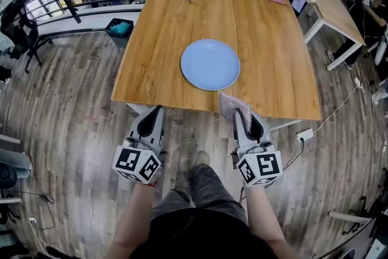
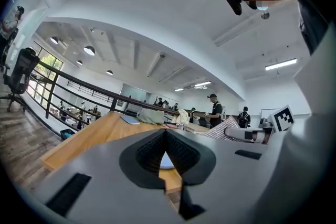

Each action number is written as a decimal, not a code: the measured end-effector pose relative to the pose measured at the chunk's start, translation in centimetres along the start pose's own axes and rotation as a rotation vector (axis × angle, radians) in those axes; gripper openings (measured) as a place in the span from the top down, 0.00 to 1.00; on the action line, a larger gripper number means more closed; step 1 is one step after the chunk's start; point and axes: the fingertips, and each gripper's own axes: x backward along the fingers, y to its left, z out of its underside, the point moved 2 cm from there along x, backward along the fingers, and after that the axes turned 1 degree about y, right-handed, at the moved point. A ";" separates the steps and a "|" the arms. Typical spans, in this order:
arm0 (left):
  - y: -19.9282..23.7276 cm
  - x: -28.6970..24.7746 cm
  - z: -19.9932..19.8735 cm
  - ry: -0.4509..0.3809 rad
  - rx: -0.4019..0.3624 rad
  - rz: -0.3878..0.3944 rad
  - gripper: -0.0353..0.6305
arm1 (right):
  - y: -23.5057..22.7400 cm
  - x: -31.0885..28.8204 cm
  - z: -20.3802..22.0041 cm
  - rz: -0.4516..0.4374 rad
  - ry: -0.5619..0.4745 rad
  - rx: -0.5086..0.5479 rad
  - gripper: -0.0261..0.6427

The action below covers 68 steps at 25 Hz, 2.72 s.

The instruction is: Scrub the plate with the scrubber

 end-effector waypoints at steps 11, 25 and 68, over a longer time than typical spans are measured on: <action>0.0 -8.9 1.8 0.069 0.002 -0.015 0.95 | -6.5 -5.7 1.9 -0.042 0.076 -0.043 0.83; 1.8 -12.6 3.7 0.125 0.000 -0.034 0.95 | -7.2 -11.5 3.7 -0.139 0.139 -0.030 0.83; 9.0 -21.8 12.3 0.744 0.101 0.096 0.79 | -2.3 -28.4 16.1 -0.486 0.743 0.617 0.83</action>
